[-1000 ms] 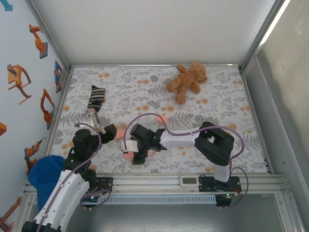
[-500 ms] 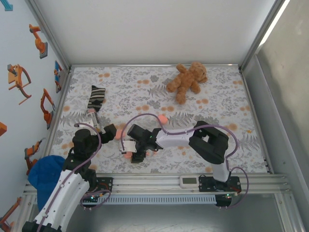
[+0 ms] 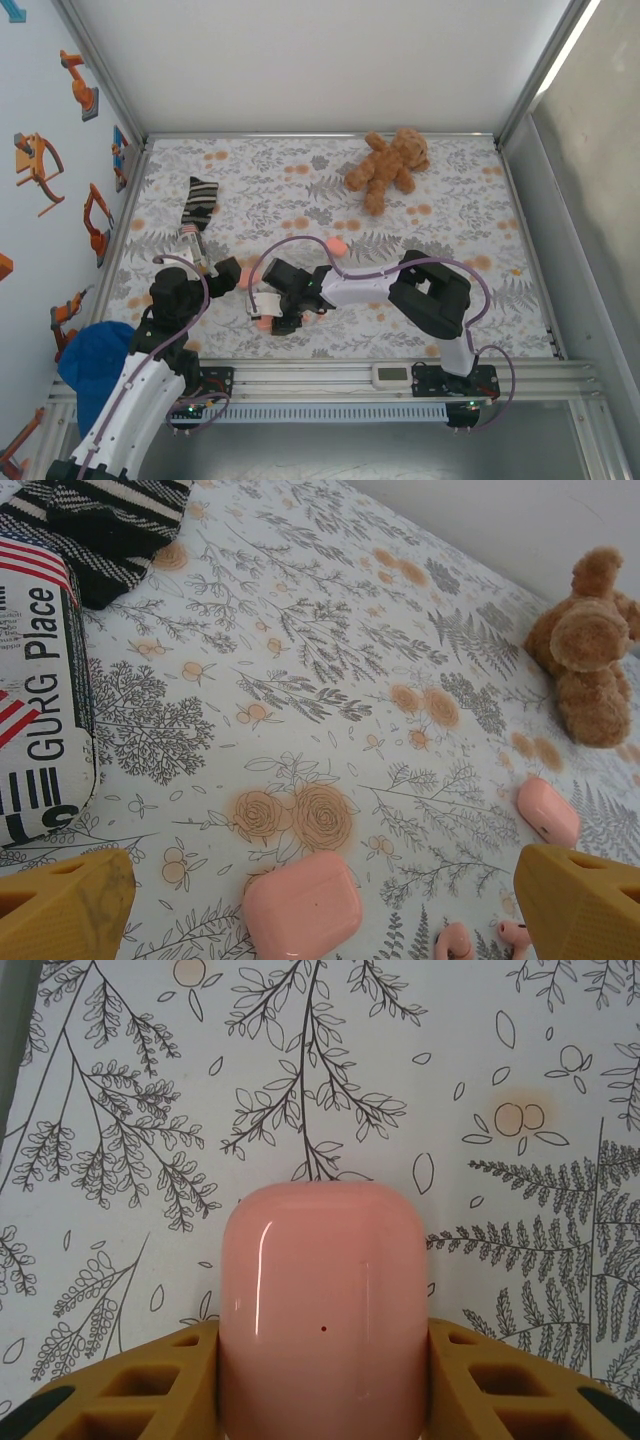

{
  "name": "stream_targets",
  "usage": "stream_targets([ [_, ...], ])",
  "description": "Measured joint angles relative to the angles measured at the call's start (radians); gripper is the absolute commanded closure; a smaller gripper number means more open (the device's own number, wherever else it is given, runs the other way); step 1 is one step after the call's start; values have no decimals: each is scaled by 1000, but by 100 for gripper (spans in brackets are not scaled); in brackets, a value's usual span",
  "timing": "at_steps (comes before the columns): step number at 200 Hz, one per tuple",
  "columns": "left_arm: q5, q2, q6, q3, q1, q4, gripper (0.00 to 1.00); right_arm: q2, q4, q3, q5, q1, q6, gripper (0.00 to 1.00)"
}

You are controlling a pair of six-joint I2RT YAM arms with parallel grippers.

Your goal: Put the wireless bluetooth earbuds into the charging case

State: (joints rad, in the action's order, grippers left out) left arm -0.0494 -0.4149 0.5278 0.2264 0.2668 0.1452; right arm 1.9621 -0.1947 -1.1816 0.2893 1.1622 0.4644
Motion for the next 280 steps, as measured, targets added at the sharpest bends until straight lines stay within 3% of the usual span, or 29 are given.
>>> stream_targets([
  [62,-26,24,0,9,0,17,4,-83,5,49,-68,-1,0,63],
  [127,-108,31,11,81,0,51,4,-326,8,121,-152,-51,10,64],
  [208,-320,-29,37,190,0,41,4,-569,5,229,-213,-178,53,64],
  [280,-517,-100,95,200,6,-71,2,-676,-1,233,-256,-204,120,64],
])
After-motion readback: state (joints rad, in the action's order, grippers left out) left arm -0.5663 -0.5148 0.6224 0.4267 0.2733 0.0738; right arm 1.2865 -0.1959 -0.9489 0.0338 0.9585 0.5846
